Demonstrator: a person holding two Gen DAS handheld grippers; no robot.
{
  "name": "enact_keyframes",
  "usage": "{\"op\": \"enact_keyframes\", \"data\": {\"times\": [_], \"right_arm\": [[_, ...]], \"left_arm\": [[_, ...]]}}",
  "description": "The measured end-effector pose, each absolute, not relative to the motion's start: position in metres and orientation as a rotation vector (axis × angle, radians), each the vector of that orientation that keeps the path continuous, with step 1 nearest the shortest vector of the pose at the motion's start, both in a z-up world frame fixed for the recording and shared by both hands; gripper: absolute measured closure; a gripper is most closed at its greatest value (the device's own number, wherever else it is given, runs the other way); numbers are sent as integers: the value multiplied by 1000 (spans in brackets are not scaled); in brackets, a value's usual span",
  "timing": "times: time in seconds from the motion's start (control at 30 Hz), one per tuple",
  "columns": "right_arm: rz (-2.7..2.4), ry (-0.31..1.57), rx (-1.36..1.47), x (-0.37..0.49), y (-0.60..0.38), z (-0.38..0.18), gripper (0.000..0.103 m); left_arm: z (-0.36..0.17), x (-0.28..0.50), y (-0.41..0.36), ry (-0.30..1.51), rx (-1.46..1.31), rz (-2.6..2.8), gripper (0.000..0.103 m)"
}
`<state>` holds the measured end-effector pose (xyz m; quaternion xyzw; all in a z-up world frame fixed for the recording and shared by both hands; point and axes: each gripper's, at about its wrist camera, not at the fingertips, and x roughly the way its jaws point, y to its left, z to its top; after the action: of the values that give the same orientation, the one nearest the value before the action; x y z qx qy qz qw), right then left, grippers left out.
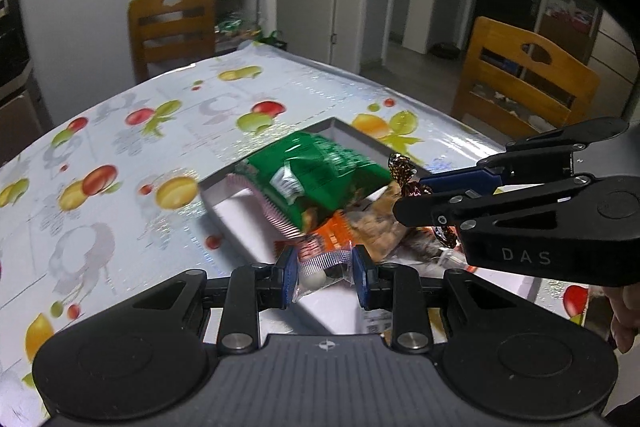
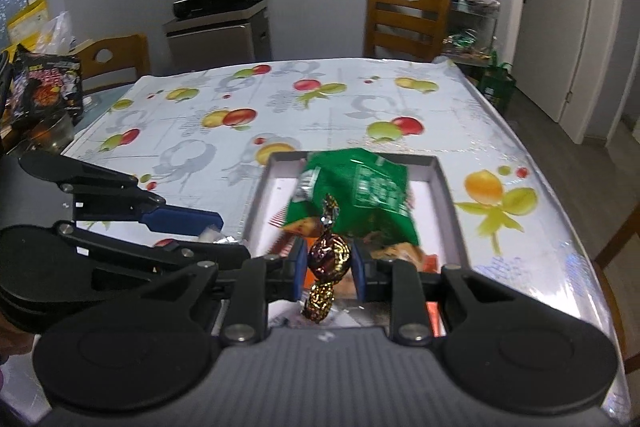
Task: Organize snacks
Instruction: 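Carry the chocolate with the right tool over the grey box, then lower the chocolate into the box beside the orange candy stick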
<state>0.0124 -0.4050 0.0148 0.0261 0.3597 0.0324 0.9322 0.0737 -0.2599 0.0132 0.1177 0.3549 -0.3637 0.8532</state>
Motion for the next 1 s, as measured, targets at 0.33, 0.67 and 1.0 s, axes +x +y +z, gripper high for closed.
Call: {"op": "enact_keyframes", "data": {"times": [0.33,0.67,1.0], "right_arm": [[5,760,74,-7,-426,11,81],[-10,755,95,-18,-435,10,81],[8,777,89,-18,-437,5,81]], "left_arm": [[9,67,-281,755,269,-823,73],[9,64,-290,753,299,-817,73],[5,64,-293,770,288,-809,73]]}}
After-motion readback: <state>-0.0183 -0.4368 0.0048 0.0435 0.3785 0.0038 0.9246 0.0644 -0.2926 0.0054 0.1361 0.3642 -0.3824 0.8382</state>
